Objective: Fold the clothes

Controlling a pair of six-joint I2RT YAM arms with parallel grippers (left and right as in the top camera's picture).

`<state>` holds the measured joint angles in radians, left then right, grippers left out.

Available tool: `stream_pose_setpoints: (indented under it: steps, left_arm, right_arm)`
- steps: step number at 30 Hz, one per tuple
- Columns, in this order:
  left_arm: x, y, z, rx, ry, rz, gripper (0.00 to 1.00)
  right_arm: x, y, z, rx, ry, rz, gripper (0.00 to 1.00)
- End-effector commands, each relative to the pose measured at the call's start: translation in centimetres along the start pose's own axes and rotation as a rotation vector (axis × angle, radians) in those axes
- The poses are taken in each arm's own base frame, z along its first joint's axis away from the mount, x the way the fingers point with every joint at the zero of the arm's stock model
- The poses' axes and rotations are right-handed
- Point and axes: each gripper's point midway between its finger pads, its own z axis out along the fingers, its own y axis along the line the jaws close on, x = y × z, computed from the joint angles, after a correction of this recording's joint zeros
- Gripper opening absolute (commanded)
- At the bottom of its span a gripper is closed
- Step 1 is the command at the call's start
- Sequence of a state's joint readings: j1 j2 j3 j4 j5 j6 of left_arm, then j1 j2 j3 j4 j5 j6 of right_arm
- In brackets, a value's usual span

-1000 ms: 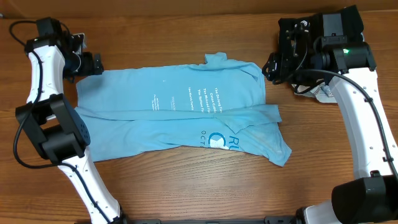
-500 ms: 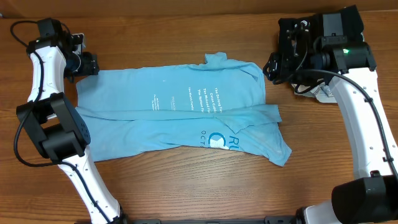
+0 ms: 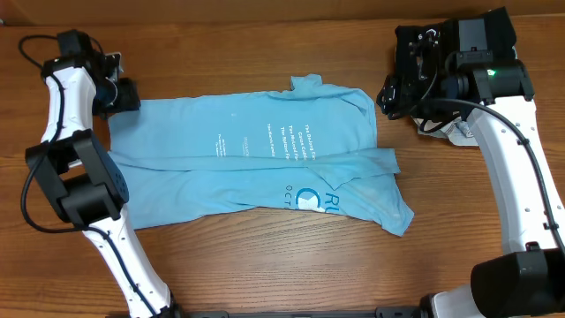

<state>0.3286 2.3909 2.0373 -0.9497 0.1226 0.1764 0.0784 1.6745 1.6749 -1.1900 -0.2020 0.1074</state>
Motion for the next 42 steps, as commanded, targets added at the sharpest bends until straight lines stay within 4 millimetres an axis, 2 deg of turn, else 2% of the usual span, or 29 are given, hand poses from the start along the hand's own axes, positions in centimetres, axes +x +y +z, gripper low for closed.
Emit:
stream_pose_setpoints:
  steps: [1, 5, 9, 11, 14, 17, 24, 27, 31, 36, 39, 42]
  left_arm:
    - [1.2, -0.1, 1.9, 0.008, 0.047, -0.031, 0.59]
    - [1.1, 0.0, 1.9, 0.005, 0.043, -0.03, 0.59]
    - [1.3, 0.0, 2.1, 0.007, 0.053, -0.032, 0.51]
    - [1.5, 0.0, 2.3, 0.007, 0.059, -0.032, 0.43]
    - [1.8, 0.2, 2.4, -0.005, 0.071, -0.046, 0.22]
    - [1.9, 0.4, 2.4, -0.019, 0.077, -0.067, 0.1]
    - [1.9, 1.0, 1.8, -0.058, 0.088, -0.097, 0.04]
    - [1.5, 0.9, 0.2, -0.063, 0.097, -0.119, 0.04]
    - [0.8, 0.4, -3.0, -0.055, 0.109, -0.163, 0.04]
    - [0.9, -0.4, -5.5, -0.052, 0.136, -0.155, 0.04]
    - [1.6, -0.9, -5.8, -0.047, 0.168, -0.151, 0.04]
    - [2.4, -1.5, -5.9, -0.042, 0.205, -0.145, 0.04]
  right_arm:
    - [-0.7, -0.1, -1.2, 0.019, -0.041, -0.012, 0.81]
    - [-0.7, 0.0, -1.2, 0.018, -0.043, -0.013, 0.81]
    - [-1.0, 0.1, -1.2, 0.014, -0.052, -0.014, 0.81]
    - [-1.1, 0.1, -1.2, 0.012, -0.058, -0.016, 0.81]
    - [-1.4, 0.1, -1.1, 0.009, -0.067, -0.018, 0.8]
    - [-1.6, 0.2, -0.9, 0.005, -0.072, -0.019, 0.8]
    - [-2.2, 0.3, -0.9, 0.001, -0.092, -0.024, 0.79]
    - [-2.3, 0.3, -0.9, 0.0, -0.099, -0.025, 0.77]
    - [-3.6, 0.9, -0.5, -0.017, -0.151, -0.045, 0.68]
    - [-5.6, 3.4, 2.3, -0.058, -0.21, -0.11, 0.68]
    - [-6.7, 5.3, 4.8, -0.086, -0.235, -0.151, 0.74]
    - [-7.4, 7.0, 7.7, -0.107, -0.248, -0.187, 0.76]
